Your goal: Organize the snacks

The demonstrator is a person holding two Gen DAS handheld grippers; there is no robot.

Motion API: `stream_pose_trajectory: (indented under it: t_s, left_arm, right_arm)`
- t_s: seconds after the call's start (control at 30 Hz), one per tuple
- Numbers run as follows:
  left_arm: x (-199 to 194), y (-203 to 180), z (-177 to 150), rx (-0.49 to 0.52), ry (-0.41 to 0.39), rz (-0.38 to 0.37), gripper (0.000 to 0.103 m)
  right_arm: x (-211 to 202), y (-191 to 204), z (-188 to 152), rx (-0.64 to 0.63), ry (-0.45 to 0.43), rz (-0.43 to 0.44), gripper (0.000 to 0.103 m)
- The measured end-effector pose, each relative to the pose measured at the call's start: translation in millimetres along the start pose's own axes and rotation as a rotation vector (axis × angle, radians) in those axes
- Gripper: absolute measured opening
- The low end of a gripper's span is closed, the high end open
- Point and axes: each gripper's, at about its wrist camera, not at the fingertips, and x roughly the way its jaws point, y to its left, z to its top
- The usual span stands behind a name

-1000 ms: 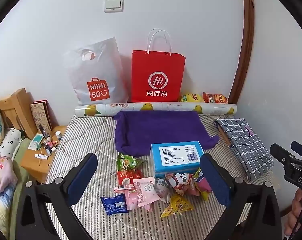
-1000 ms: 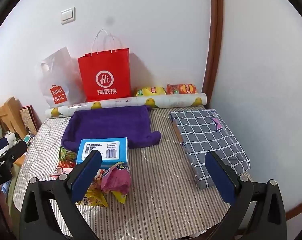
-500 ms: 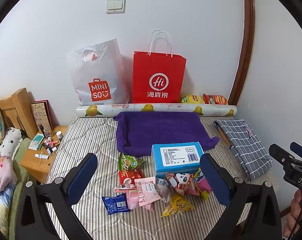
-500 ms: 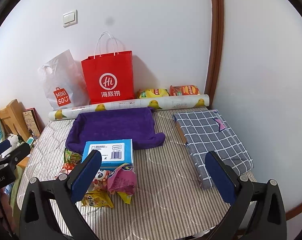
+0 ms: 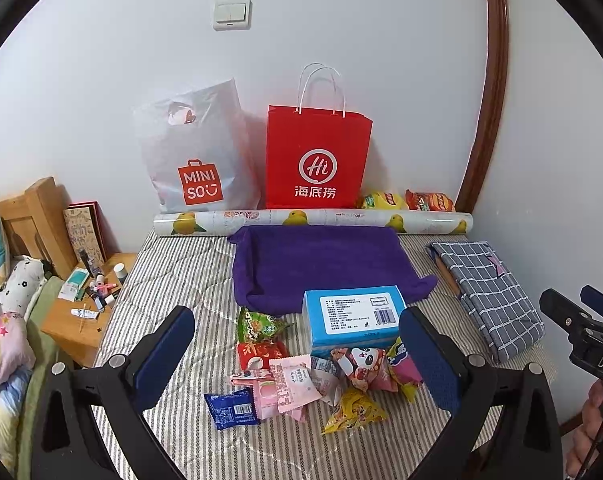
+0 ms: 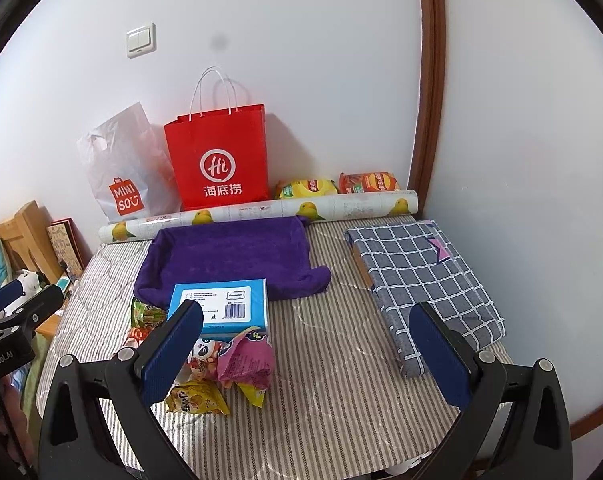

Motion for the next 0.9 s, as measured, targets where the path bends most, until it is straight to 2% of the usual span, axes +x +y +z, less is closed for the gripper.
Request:
stream_pose_trajectory:
  t_s: [0.9]
  left_arm:
    - [-0.1,-2.5,-1.0,-0.001,-0.002,0.001,0.103]
  right_arm:
    - [-3.7,4.6,1.2,0.002,-0.004,0.007,0.102]
